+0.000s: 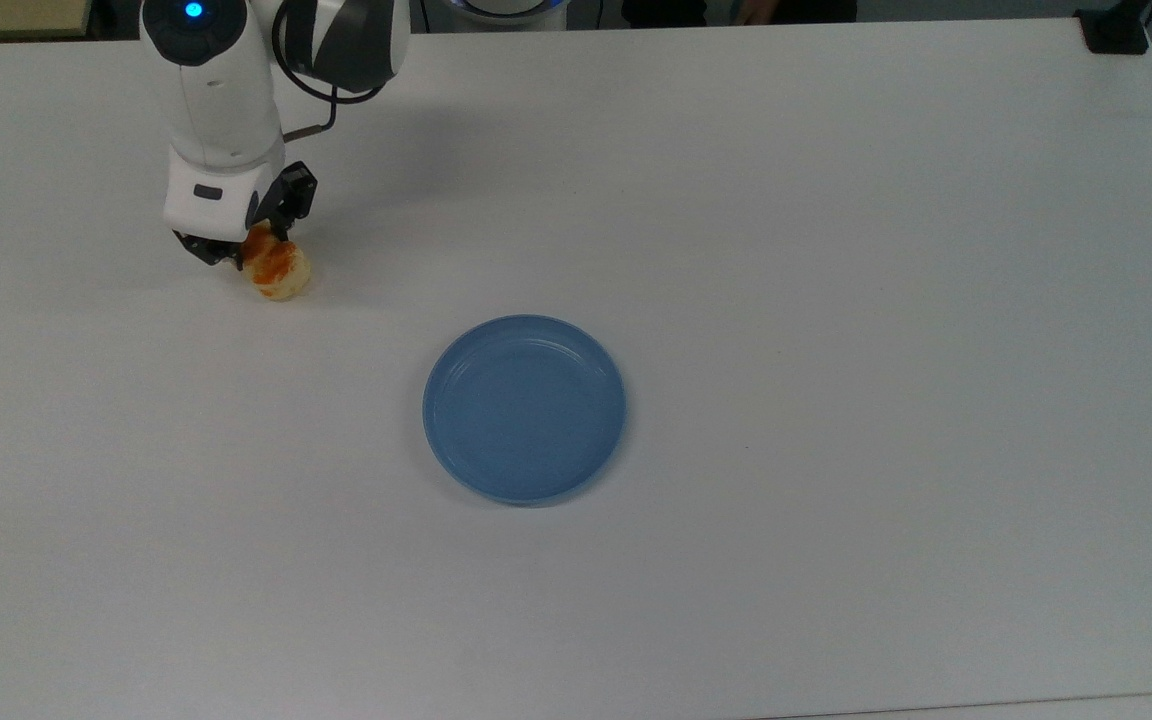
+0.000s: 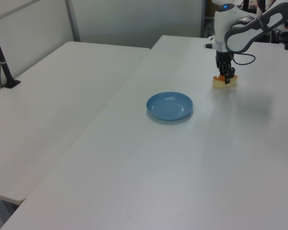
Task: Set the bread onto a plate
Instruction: 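Close the gripper around the bread roll, then lift the bread roll and carry it over the blue plate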
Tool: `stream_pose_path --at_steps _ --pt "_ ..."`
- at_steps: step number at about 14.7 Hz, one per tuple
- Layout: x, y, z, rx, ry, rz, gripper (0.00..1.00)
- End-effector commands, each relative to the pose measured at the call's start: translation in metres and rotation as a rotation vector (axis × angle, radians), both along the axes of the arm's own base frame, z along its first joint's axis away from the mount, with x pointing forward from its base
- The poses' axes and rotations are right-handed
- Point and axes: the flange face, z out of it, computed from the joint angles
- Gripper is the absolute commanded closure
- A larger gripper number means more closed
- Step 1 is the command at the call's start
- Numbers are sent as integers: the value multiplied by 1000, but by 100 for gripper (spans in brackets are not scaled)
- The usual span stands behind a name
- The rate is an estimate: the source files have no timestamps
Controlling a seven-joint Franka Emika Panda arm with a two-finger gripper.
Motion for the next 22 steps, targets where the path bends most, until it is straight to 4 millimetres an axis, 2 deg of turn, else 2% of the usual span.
stream_pose_path --at_steps 1,4,6,8,9,11,13,14,17,19,22 --pt "0 9 10 -17 -16 -13 58" --pt "-2 12 38 -12 -2 -35 58" --pt "3 29 54 25 -15 -55 58" --pt "6 33 75 56 -25 -97 58" --pt "8 38 92 63 -18 -120 58" --pt "18 60 123 113 -25 -209 58" --pt "28 80 144 138 -49 -317 58" --pt "33 96 148 139 -60 -353 58" --pt "49 142 132 130 -66 -425 58" --pt "74 174 122 122 -85 -493 59" --pt "99 198 116 122 -119 -626 59"
